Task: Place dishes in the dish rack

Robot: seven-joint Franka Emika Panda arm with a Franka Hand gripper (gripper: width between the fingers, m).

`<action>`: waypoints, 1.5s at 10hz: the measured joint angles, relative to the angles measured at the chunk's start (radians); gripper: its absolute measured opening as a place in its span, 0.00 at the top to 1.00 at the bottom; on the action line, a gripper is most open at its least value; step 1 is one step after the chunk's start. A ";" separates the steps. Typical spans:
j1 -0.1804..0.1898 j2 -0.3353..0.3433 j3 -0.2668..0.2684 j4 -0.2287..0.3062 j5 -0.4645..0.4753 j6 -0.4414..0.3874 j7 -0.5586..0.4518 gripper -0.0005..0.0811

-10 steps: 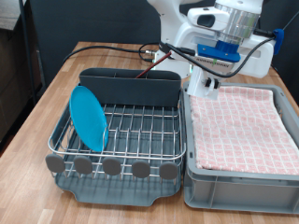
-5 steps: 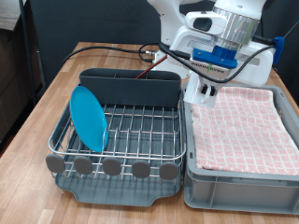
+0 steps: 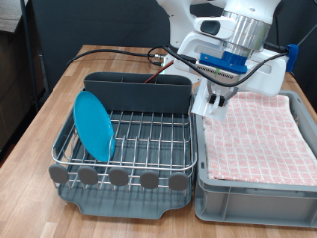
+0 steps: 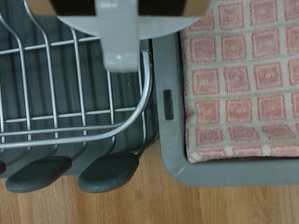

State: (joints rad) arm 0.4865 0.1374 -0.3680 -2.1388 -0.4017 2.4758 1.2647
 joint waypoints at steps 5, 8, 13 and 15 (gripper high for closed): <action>-0.018 0.032 -0.014 0.055 0.029 0.022 -0.097 0.91; -0.046 0.085 -0.013 0.111 0.103 0.052 -0.186 0.91; -0.070 0.174 -0.012 0.185 0.163 0.082 -0.226 0.91; -0.080 0.204 -0.011 0.202 0.169 0.099 -0.238 0.91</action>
State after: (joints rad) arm 0.4065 0.3411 -0.3790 -1.9367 -0.2322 2.5752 1.0263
